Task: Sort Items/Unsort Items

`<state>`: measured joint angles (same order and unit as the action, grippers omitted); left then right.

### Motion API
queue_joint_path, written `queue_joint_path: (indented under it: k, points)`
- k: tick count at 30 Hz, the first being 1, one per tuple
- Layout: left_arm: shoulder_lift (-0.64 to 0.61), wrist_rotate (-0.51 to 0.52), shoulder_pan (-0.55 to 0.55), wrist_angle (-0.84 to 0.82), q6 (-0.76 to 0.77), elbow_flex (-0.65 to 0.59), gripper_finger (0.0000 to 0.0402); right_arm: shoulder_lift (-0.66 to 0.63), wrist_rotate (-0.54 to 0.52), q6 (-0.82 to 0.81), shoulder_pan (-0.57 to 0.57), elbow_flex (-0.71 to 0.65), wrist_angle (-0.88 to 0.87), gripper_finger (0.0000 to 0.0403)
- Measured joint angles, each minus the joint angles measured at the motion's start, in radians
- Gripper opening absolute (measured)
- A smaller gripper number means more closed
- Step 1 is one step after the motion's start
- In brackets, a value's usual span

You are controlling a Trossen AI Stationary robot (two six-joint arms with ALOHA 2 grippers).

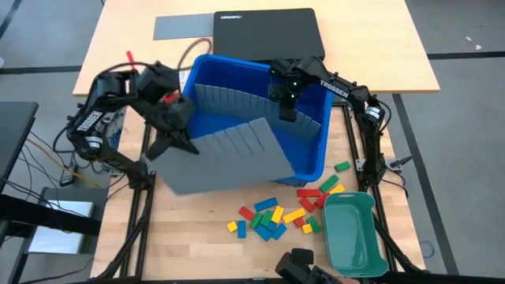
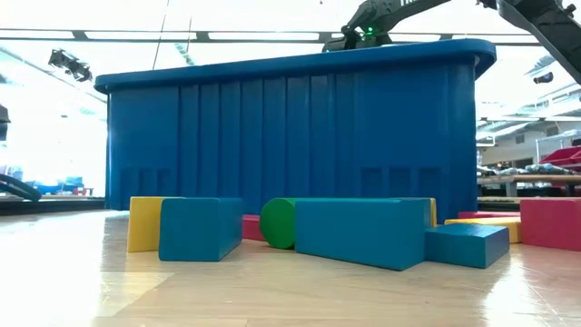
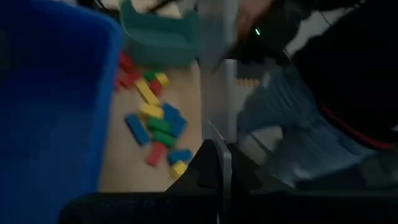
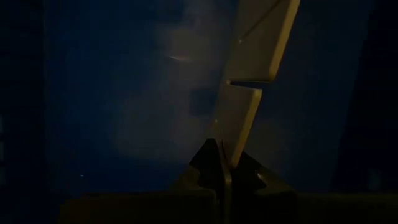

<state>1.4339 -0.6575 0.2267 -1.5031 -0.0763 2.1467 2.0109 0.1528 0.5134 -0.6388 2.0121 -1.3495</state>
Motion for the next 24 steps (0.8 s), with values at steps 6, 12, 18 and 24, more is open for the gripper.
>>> queue_joint_path:
  k: [6, 12, 18, 24]
  points:
    - [-0.001, 0.058, -0.078, -0.058, -0.024, -0.094, 0.0002, -0.001, -0.001, 0.003, 0.000, 0.000, 0.000, 0.0004]
    - [0.001, 0.316, -0.133, -0.067, -0.079, -0.235, 0.0002, -0.001, -0.003, 0.003, 0.000, 0.000, 0.000, 0.0004]
    - [0.001, 0.388, -0.183, -0.031, -0.124, -0.423, 0.0002, -0.001, -0.003, 0.004, 0.000, 0.000, 0.000, 0.0004]
    - [0.001, 0.539, -0.209, 0.103, -0.184, -0.570, 0.0002, -0.002, -0.003, 0.004, 0.000, 0.000, 0.001, 0.0004]
